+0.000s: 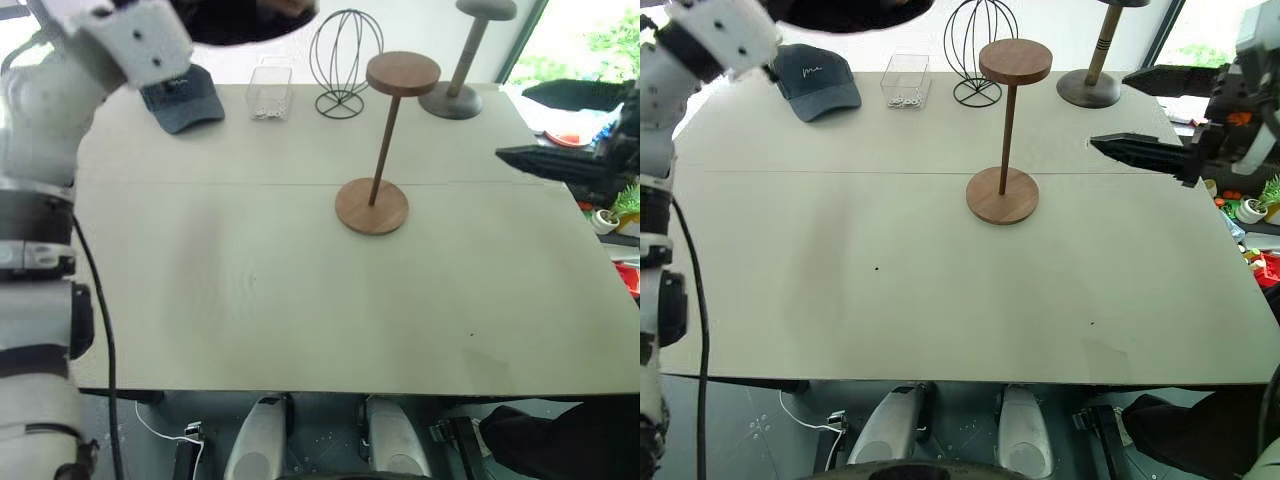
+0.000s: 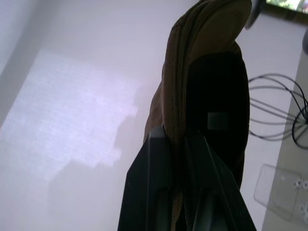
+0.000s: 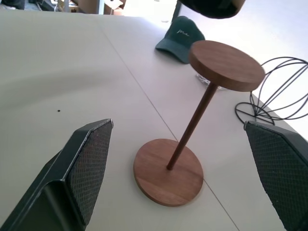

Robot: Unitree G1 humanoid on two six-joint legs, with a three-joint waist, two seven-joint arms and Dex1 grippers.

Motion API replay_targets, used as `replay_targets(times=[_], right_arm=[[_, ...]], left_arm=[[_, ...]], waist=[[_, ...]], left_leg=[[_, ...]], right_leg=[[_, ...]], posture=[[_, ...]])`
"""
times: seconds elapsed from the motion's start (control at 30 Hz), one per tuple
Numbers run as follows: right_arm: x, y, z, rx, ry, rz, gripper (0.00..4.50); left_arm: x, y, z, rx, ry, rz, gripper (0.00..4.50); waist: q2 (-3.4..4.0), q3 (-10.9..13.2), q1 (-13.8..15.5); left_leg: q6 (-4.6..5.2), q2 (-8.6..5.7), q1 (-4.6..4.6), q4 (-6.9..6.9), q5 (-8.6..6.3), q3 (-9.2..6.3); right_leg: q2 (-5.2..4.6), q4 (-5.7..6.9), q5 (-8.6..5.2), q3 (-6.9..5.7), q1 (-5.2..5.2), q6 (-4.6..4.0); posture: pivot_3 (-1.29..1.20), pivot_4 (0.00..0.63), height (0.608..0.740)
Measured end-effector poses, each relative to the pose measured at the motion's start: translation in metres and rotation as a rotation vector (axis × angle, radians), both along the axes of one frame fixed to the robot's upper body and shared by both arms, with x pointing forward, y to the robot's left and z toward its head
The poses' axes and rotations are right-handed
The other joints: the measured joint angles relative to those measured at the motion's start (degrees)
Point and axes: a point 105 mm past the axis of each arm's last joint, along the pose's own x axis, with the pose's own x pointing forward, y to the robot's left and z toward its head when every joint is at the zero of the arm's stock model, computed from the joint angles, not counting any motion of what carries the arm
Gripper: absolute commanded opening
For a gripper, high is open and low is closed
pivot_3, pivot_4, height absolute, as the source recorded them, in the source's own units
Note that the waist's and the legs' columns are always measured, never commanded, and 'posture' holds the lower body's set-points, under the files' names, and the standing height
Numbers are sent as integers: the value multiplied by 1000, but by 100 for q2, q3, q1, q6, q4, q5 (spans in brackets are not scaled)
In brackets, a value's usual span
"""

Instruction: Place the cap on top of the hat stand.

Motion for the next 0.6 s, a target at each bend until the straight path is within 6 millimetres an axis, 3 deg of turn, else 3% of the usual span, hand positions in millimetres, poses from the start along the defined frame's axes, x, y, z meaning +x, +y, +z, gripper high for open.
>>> replay_targets(times=[0.17,0.33,0.6], right_arm=[[0,-2,8,27,-9,-9,4500],[-2,-1,10,37,-7,-10,4500],[-5,3,12,62,-7,-1,4500]], left_arm=[[-19,-43,5,17,-21,-212,40],[-32,-74,-9,99,24,-361,40],[-31,-90,-38,153,74,-433,40]], waist=[[0,0,-72],[0,0,-123],[1,0,-98]], left_leg=[[1,0,0,1,0,-1],[1,0,2,1,1,-1],[6,0,-3,17,-2,-1]], right_leg=[[0,1,0,0,0,0],[0,2,0,1,0,0],[1,3,1,1,4,1]], posture=[[0,150,740],[0,150,740],[0,150,740]])
